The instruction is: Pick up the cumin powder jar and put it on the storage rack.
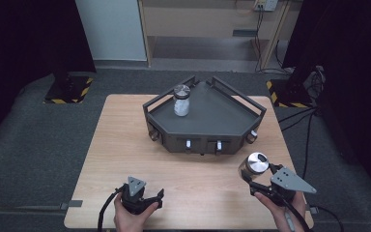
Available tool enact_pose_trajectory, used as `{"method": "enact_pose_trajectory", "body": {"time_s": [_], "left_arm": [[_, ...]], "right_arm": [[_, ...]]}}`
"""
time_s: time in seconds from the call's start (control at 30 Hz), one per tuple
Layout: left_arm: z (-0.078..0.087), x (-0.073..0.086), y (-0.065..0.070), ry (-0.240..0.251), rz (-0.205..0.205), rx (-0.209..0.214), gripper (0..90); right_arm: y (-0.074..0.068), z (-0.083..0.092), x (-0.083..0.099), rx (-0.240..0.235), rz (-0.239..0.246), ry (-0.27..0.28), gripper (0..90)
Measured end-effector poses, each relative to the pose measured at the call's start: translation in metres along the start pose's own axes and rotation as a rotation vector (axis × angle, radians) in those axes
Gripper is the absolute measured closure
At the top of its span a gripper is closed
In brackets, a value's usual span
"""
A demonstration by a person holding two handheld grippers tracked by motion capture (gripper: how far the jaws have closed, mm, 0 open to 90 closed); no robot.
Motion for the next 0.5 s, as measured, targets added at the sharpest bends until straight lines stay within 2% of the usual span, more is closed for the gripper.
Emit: {"method": "enact_pose_trajectory", "body": {"time_s": [0.3, 0.5], "left_arm": [[0.0, 0.0, 0.0, 0.001, 0.001, 0.0, 10.6], [0.0, 0.0, 0.0, 0.0, 0.001, 0.004, 10.7]], "right_arm": [[-0.001, -0.005, -0.01, -0.008, 0.013, 0.008, 30.8], [0.005, -0.01, -0.022, 0.024, 0.005, 0.052, 30.8]]}}
Point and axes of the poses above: each handheld gripper's, and its own axes: z roughly backward along the jaws, x roughly out of its underside, y roughly to its right, the point moved 3 cm from there along -z, roughly forward along the jaws, and after that the axes turned 12 degrees about z, right-handed, at the moved point
